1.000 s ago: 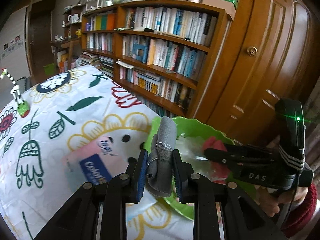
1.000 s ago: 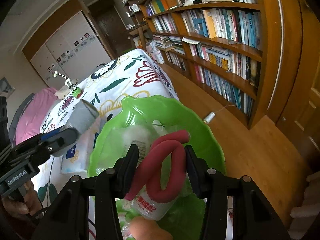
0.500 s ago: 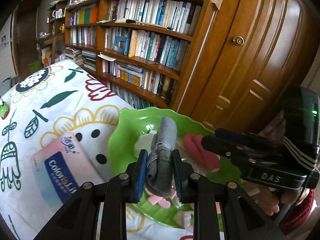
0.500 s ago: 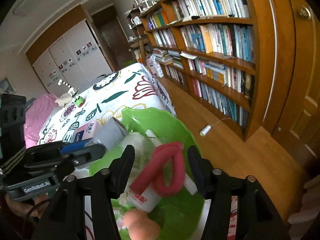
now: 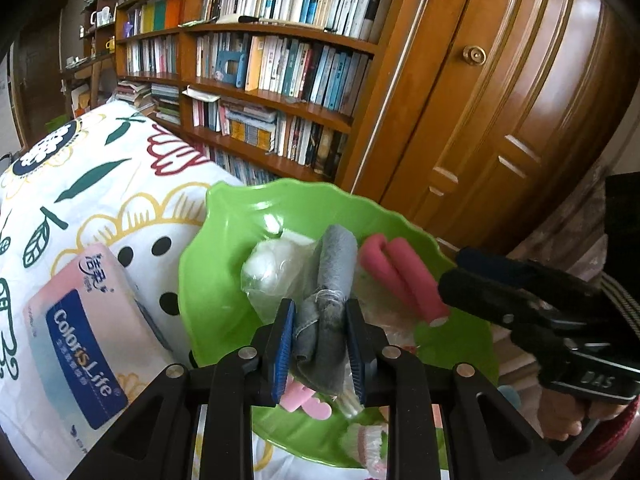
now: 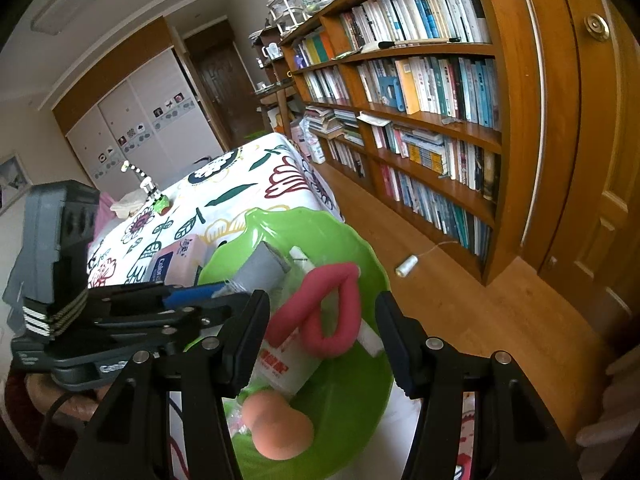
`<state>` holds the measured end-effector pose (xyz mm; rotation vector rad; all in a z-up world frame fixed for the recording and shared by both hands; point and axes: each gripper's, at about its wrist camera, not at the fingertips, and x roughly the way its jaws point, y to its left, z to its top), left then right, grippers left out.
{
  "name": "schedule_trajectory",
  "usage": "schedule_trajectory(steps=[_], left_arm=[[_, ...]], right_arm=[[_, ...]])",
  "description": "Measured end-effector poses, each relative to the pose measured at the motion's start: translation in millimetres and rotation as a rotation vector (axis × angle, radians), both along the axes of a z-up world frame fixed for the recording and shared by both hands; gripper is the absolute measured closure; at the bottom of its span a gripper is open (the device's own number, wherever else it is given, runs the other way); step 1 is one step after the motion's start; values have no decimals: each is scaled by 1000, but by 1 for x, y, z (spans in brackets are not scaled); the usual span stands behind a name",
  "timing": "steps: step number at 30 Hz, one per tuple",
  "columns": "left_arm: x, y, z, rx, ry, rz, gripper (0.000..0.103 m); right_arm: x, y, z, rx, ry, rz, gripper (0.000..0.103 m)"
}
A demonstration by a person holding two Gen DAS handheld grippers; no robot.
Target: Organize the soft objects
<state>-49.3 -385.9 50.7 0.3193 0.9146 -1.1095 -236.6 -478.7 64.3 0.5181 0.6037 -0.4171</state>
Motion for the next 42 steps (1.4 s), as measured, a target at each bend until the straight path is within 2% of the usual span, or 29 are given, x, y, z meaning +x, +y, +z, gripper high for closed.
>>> schedule_trajectory(steps=[4,5,7,8,9,13,17,30,36,42], left_arm=[[-3,1,-3,7,1,2,75],[-4,1,-3,10,0,4,72],[-4,2,-2,10,-3,13,56],[-5,3,-2,5,-10,21,40],[-5,5,-1,1,-18,28,29],[-5,9,4,-19,-23,24,28],[-7,15,11,-36,-42,31,17],[-15,42,27,-26,-167,100,2],[-21,52,31,-29,-194,117,1],[-26,64,36,-31,-227,148,1]], right_arm=[[-1,0,0,-1,-2,-1,47],[-1,1,-1,-2,-3,-2,47],[-2,2,0,-7,-5,-3,47],[-2,2,0,-7,-4,-3,47],[-2,2,0,-7,-3,-3,47],[-4,1,0,-5,-9,-7,47],[-9,0,5,-8,-18,-11,47],[-16,6,11,-15,16,-9,45],[-18,18,11,-42,30,-2,40],[-20,32,13,-66,39,5,39]])
